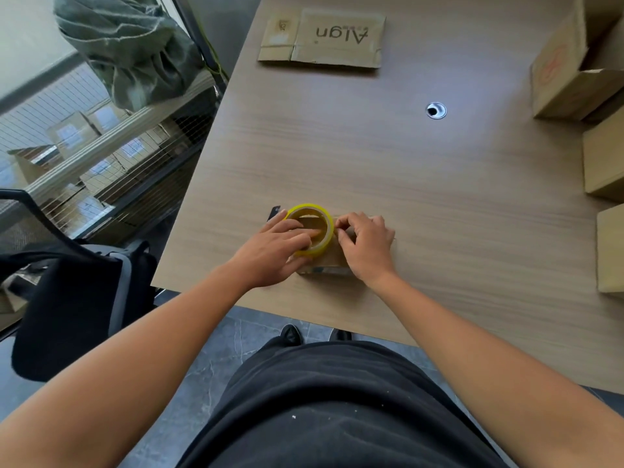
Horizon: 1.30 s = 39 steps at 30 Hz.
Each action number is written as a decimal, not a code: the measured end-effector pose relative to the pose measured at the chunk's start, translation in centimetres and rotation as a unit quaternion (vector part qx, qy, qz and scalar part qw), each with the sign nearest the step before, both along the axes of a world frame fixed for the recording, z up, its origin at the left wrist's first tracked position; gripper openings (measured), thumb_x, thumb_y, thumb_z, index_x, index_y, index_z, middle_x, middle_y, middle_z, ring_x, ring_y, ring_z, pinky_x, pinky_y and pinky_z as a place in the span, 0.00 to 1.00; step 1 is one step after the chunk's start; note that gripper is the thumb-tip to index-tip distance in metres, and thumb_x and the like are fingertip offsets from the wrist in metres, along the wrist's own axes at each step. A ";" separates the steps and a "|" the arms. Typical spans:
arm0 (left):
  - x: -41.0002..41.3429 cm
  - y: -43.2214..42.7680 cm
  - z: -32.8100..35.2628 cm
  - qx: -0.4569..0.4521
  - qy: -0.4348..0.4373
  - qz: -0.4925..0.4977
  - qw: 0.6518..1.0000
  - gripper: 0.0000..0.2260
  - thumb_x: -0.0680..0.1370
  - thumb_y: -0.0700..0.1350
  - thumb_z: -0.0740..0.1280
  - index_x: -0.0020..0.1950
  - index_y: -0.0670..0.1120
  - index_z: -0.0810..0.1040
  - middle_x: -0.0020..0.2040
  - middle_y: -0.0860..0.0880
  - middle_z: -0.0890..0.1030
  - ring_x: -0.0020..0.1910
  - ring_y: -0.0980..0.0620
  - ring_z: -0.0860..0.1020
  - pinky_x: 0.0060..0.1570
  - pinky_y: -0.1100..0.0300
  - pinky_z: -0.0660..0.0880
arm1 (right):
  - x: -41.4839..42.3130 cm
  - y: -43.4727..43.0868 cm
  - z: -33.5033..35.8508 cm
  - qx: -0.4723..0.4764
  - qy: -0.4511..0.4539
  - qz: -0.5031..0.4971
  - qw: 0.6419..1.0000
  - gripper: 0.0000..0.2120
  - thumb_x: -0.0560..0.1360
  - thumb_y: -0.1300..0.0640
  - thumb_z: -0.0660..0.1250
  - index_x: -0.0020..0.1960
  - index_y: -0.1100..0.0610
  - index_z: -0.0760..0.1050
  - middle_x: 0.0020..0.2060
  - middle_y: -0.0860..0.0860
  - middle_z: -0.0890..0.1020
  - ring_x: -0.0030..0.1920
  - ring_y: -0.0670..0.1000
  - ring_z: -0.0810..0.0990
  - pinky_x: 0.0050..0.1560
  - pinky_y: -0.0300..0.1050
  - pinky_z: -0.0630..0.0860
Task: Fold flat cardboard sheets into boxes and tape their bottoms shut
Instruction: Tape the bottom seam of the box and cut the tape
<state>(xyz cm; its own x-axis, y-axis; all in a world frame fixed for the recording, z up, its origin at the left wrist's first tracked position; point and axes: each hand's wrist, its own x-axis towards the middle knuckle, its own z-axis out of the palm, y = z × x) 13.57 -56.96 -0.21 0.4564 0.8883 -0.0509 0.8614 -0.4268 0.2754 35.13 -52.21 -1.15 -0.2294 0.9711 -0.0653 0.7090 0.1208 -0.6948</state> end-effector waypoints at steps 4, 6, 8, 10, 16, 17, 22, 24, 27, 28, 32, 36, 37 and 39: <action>1.1 -0.4 -0.4 0.017 0.006 0.065 0.998 0.19 0.80 0.61 0.55 0.57 0.49 0.78 0.64 0.54 0.80 0.68 0.48 0.73 0.79 0.48 0.52 | 1.0 -0.4 -0.3 0.022 0.059 0.035 0.997 0.05 0.78 0.59 0.67 0.49 0.50 0.76 0.44 0.40 0.77 0.52 0.49 0.70 0.52 0.50 0.60; 1.6 -0.3 -0.6 0.018 0.009 0.100 0.995 0.19 0.81 0.61 0.54 0.56 0.50 0.77 0.62 0.55 0.81 0.67 0.49 0.73 0.79 0.49 0.51 | 1.9 -0.6 -0.5 0.018 0.113 0.041 0.993 0.04 0.78 0.60 0.66 0.49 0.51 0.76 0.44 0.42 0.80 0.51 0.49 0.72 0.57 0.56 0.66; 2.5 -0.3 -0.6 0.027 0.013 0.126 0.992 0.19 0.81 0.61 0.54 0.55 0.50 0.77 0.60 0.54 0.81 0.65 0.48 0.74 0.79 0.49 0.51 | 2.6 -1.2 -0.6 0.005 0.154 0.044 0.987 0.02 0.79 0.57 0.64 0.49 0.52 0.75 0.44 0.44 0.81 0.51 0.50 0.72 0.57 0.59 0.70; 3.6 -0.2 -0.4 0.038 0.031 0.142 0.989 0.18 0.81 0.60 0.54 0.57 0.50 0.77 0.59 0.53 0.79 0.63 0.46 0.75 0.78 0.46 0.53 | 2.6 -1.4 -0.5 -0.010 0.175 0.034 0.984 0.03 0.78 0.56 0.62 0.49 0.52 0.74 0.44 0.45 0.79 0.51 0.52 0.73 0.56 0.61 0.71; 4.5 -0.3 -0.8 0.062 0.043 0.146 0.986 0.21 0.80 0.63 0.60 0.66 0.52 0.76 0.62 0.53 0.77 0.62 0.45 0.74 0.77 0.42 0.55 | 1.6 -1.1 0.2 -0.018 0.153 -0.007 0.988 0.09 0.76 0.48 0.71 0.47 0.47 0.70 0.42 0.41 0.76 0.47 0.50 0.74 0.54 0.60 0.73; 4.4 -0.3 -0.9 0.070 0.045 0.144 0.986 0.22 0.79 0.63 0.61 0.65 0.52 0.78 0.62 0.52 0.77 0.62 0.45 0.75 0.77 0.43 0.56 | 1.3 -1.0 0.3 -0.015 0.147 -0.027 0.989 0.10 0.76 0.50 0.71 0.47 0.48 0.70 0.41 0.41 0.76 0.46 0.51 0.74 0.53 0.59 0.74; 3.9 0.2 -1.1 0.078 0.042 0.155 0.984 0.24 0.75 0.67 0.62 0.58 0.51 0.81 0.57 0.52 0.79 0.58 0.47 0.78 0.76 0.43 0.58 | 2.2 -0.4 1.8 -0.127 0.239 -0.123 0.955 0.04 0.76 0.60 0.72 0.46 0.53 0.79 0.37 0.46 0.80 0.37 0.43 0.78 0.44 0.43 0.75; 4.1 0.3 -1.2 0.089 0.037 0.145 0.985 0.23 0.75 0.66 0.62 0.56 0.49 0.82 0.55 0.51 0.79 0.56 0.47 0.79 0.75 0.42 0.59 | 4.4 -0.1 1.7 -0.215 0.266 -0.181 0.922 0.04 0.76 0.61 0.72 0.44 0.56 0.80 0.36 0.47 0.81 0.31 0.39 0.76 0.35 0.35 0.72; 4.2 0.3 -1.2 0.105 0.047 0.138 0.984 0.22 0.76 0.65 0.64 0.56 0.49 0.82 0.54 0.51 0.79 0.55 0.47 0.79 0.75 0.40 0.59 | 7.4 0.4 0.3 -0.307 0.308 -0.284 0.854 0.06 0.77 0.62 0.70 0.43 0.56 0.76 0.35 0.50 0.76 0.30 0.45 0.70 0.33 0.38 0.67; 4.2 0.3 -1.2 0.109 0.048 0.135 0.984 0.21 0.75 0.64 0.66 0.56 0.49 0.82 0.54 0.51 0.79 0.55 0.47 0.79 0.75 0.39 0.59 | 7.8 0.6 -0.2 -0.316 0.317 -0.297 0.843 0.07 0.78 0.63 0.69 0.43 0.56 0.75 0.34 0.50 0.75 0.29 0.46 0.68 0.32 0.38 0.67; 4.0 0.6 -1.4 0.118 0.040 0.123 0.984 0.20 0.75 0.64 0.67 0.56 0.49 0.82 0.53 0.51 0.79 0.54 0.48 0.78 0.76 0.39 0.57 | 8.2 0.8 -1.3 -0.342 0.338 -0.274 0.833 0.06 0.80 0.63 0.66 0.44 0.57 0.75 0.33 0.50 0.73 0.29 0.46 0.69 0.33 0.40 0.68; 3.8 0.6 -1.8 0.123 0.031 0.113 0.986 0.23 0.76 0.65 0.61 0.56 0.49 0.82 0.53 0.51 0.78 0.54 0.47 0.78 0.76 0.41 0.57 | 7.1 0.3 -2.6 -0.375 0.368 -0.250 0.813 0.03 0.81 0.60 0.66 0.49 0.58 0.75 0.35 0.52 0.75 0.30 0.46 0.69 0.33 0.42 0.67; 3.8 0.6 -1.9 0.123 0.029 0.109 0.986 0.23 0.77 0.65 0.61 0.56 0.48 0.82 0.54 0.51 0.78 0.54 0.47 0.78 0.76 0.41 0.57 | 6.8 0.2 -3.0 -0.378 0.364 -0.248 0.814 0.03 0.81 0.58 0.66 0.51 0.57 0.74 0.36 0.52 0.76 0.30 0.46 0.71 0.32 0.43 0.68; 3.7 0.6 -1.9 0.115 0.026 0.106 0.987 0.24 0.77 0.65 0.60 0.57 0.48 0.82 0.55 0.50 0.78 0.55 0.46 0.78 0.76 0.41 0.58 | 6.5 0.3 -3.4 -0.384 0.323 -0.240 0.831 0.11 0.81 0.52 0.67 0.59 0.56 0.72 0.42 0.52 0.79 0.32 0.47 0.76 0.36 0.47 0.76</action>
